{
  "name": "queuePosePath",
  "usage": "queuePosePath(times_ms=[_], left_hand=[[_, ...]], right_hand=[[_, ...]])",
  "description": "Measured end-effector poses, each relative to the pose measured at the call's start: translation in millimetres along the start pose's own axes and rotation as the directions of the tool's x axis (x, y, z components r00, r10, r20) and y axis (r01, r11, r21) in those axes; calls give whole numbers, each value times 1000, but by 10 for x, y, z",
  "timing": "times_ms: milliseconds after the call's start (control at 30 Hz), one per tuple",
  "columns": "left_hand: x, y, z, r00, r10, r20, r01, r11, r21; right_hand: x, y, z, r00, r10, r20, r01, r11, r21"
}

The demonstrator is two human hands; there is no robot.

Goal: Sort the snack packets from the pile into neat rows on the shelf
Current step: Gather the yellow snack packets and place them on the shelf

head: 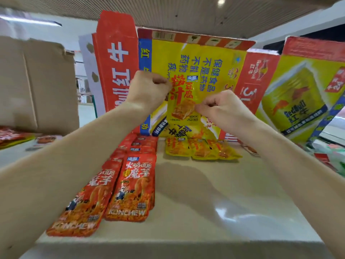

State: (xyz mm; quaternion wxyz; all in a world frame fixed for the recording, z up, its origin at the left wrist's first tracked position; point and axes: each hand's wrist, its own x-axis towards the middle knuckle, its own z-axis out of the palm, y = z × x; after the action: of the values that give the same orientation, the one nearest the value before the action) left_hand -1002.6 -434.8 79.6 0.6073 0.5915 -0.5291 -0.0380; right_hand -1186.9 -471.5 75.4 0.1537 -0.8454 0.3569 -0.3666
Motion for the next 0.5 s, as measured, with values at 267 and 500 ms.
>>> queuePosePath(times_ms=[267, 500], left_hand=[[-193, -547, 328, 987, -76, 144, 1, 886, 463], [-304, -756, 388, 934, -101, 343, -145, 769, 622]], right_hand=[[-10, 447, 455, 962, 154, 225, -74, 942, -328], [-185, 326, 623, 939, 191, 285, -29, 872, -489]])
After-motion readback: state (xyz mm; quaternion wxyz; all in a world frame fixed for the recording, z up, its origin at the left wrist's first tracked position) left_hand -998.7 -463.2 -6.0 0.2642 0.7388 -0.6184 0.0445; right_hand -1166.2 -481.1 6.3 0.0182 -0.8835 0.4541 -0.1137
